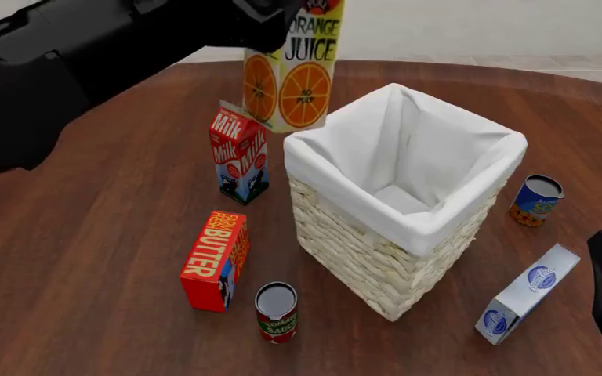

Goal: Pick up the orange juice, and put it in the basket.

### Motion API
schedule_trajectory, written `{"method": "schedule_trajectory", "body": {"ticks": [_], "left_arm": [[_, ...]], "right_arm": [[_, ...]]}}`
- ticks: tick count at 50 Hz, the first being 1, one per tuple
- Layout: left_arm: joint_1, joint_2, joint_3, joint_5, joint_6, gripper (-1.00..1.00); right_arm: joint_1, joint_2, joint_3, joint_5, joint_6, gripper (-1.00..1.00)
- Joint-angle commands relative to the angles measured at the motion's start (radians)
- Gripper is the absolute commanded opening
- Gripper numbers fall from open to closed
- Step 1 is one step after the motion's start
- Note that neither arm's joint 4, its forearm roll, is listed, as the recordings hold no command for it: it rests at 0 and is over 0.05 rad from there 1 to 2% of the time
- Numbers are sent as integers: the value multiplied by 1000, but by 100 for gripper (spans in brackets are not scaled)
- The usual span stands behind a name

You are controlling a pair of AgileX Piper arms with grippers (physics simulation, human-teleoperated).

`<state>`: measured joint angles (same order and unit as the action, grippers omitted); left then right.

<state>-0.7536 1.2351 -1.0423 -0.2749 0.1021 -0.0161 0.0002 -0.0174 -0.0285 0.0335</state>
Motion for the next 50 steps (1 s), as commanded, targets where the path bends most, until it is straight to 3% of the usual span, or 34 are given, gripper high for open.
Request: {"method": "schedule_trajectory", "body": {"ticks": [1, 29, 50], "left_arm": [[-47, 34, -28, -20, 17, -100], [-110, 201, -82, -95, 11, -100], [-155, 358, -199, -111, 54, -100]], "right_arm": [[-2, 0, -1, 0, 4, 100], [3, 0, -5, -4, 1, 100], [5, 0, 10, -23, 13, 100]]}}
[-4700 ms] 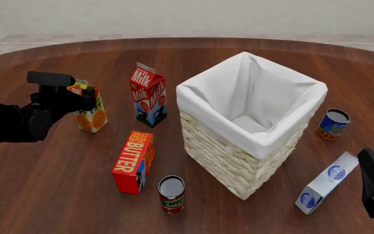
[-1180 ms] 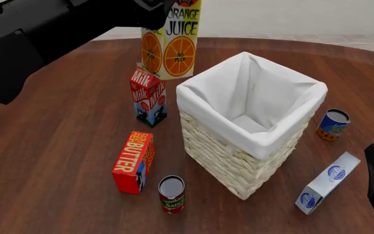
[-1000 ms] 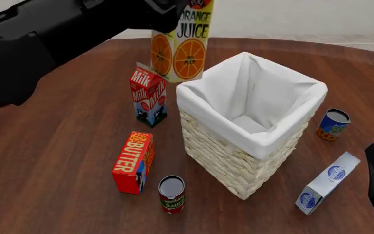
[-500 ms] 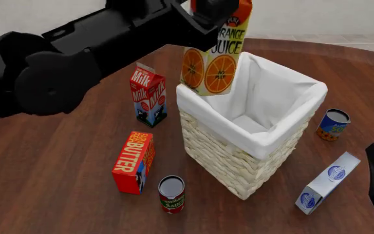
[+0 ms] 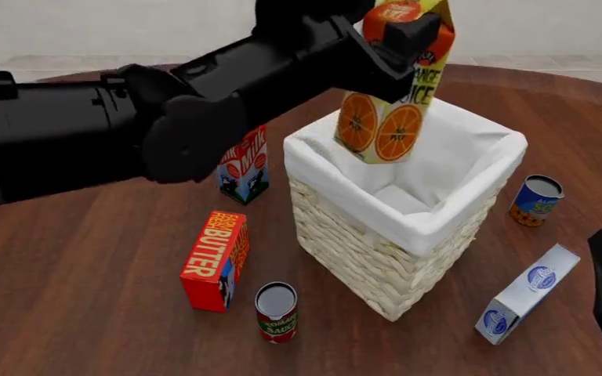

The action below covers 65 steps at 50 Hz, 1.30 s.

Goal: Pick up the orange juice, and put it in the basket.

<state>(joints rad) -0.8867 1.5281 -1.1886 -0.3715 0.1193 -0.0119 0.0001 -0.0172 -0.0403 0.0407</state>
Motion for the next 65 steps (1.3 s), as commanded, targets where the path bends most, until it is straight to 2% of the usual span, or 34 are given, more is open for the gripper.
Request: {"method": "schedule_trajectory", "body": {"ticks": [1, 27, 52, 65], "left_arm": [[-21, 81, -58, -21, 37, -100], [-26, 294, -133, -86, 52, -100], [-13, 349, -128, -85, 46, -100], [9, 375, -162, -47, 39, -100]], "right_arm": [[0, 0, 13, -14, 8, 100], [3, 1, 17, -16, 24, 100], [17, 1, 17, -13, 30, 100], [17, 1, 17, -12, 31, 100]]}}
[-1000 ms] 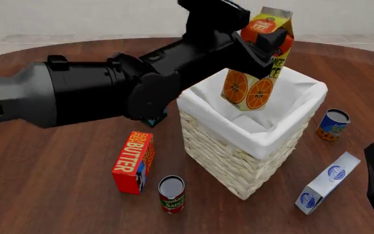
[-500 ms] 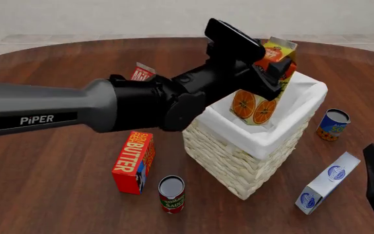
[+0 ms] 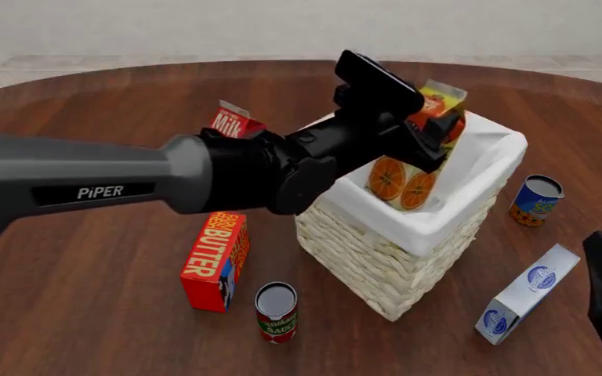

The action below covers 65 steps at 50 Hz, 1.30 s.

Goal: Pick up the orange juice, and put it in the basket.

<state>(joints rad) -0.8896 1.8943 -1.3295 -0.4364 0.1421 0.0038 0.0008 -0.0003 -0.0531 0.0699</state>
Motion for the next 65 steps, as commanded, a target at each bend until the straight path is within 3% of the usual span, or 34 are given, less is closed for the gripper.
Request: {"method": "schedule_trajectory", "body": {"ticks": [1, 36, 37, 65], "left_arm": [[12, 9, -19, 18, 16, -100], [18, 34, -68, 97, -12, -100], [20, 35, -69, 96, -3, 100], [21, 37, -72, 100, -4, 100]], "right_arm": [[1, 0, 0, 0, 1, 100], [0, 0, 0, -2, 3, 100], [0, 0, 0, -2, 2, 100], [1, 0, 0, -3, 2, 100]]}}
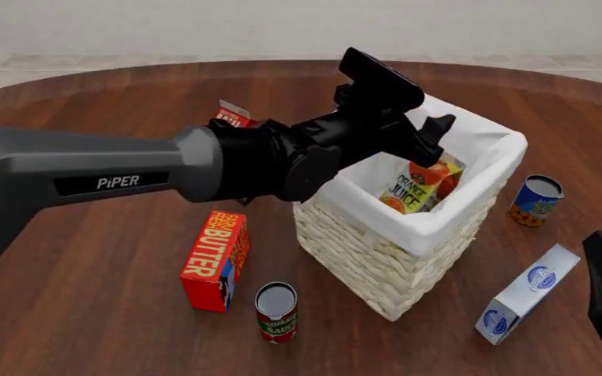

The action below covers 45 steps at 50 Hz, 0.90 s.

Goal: Pick up the orange juice, and put it in the basket.

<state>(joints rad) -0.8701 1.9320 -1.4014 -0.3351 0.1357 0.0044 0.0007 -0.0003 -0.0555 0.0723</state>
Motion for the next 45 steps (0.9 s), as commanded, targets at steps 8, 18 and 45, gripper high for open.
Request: {"method": "schedule_trajectory", "body": {"ticks": [8, 18, 45], "left_arm": [[2, -3, 5, -8, 5, 100], [1, -33, 55, -77, 3, 100], [-2, -108, 191, -270, 31, 100]], "right_arm": [[1, 0, 0, -1, 1, 100], [2, 0, 0, -2, -2, 100], [14, 0, 0, -6, -28, 100]]}}
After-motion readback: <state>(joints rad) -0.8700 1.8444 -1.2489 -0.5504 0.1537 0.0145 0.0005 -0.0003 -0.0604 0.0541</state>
